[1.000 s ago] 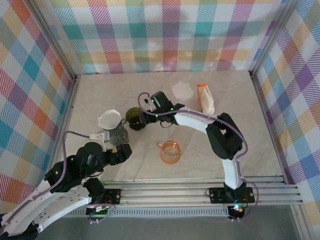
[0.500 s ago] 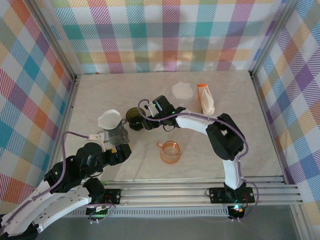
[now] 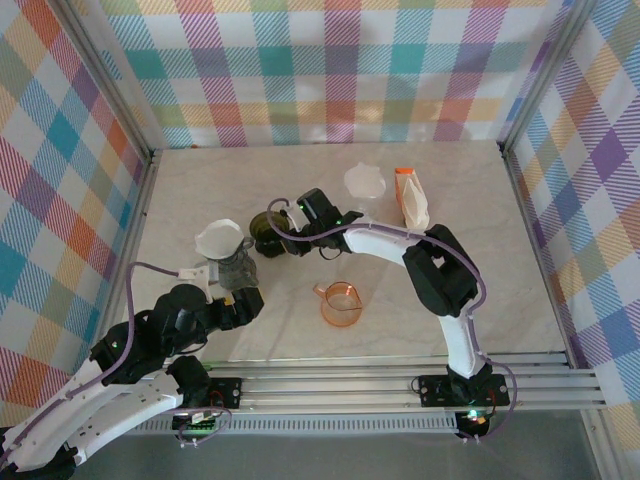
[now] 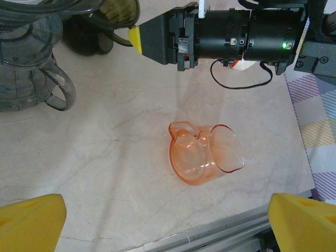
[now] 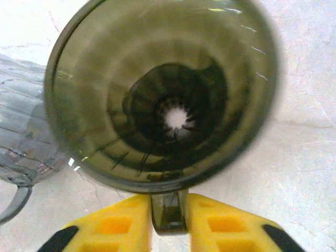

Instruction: Place the coffee filter in the dripper

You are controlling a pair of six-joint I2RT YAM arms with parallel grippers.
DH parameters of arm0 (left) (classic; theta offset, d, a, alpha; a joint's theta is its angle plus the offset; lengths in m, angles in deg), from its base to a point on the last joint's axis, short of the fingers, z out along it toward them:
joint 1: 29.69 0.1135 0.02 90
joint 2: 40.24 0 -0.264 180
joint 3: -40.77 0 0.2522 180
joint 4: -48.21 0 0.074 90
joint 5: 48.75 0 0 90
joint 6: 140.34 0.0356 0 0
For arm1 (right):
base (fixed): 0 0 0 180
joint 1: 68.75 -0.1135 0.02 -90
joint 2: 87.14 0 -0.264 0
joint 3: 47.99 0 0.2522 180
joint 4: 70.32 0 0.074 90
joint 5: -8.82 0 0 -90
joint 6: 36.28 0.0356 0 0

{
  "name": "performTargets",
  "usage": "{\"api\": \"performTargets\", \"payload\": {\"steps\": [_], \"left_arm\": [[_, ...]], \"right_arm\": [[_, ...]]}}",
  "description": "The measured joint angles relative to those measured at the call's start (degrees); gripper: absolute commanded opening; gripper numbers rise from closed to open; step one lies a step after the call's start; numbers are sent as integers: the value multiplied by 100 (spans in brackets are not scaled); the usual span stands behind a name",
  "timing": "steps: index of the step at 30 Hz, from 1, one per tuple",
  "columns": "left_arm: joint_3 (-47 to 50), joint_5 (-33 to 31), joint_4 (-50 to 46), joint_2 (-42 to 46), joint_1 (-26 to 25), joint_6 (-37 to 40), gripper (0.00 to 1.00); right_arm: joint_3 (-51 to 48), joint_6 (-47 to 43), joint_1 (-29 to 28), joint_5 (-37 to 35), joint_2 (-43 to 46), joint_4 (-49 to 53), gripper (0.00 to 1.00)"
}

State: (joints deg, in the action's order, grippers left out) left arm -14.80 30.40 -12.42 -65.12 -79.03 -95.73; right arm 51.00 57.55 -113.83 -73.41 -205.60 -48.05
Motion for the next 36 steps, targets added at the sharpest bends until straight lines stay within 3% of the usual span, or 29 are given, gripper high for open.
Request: {"api": "performTargets", "payload": {"steps": [5,11,25,36], "left_arm": [[0,0,-2,0,0,0,99],[0,-26,-2,0,0,7,99],[-48,-17,39,-79,0,118,100],[9,236,391,-446,0,129,100]], "right_arm": [[-37,-31,-55,-85,17,-79,8],[-461,-50,-188,-234,474,-17,6],[-2100,461,-739,-1003,3766,837,3],[-2822,1102,-826,-1331,5628,2889,2]]}}
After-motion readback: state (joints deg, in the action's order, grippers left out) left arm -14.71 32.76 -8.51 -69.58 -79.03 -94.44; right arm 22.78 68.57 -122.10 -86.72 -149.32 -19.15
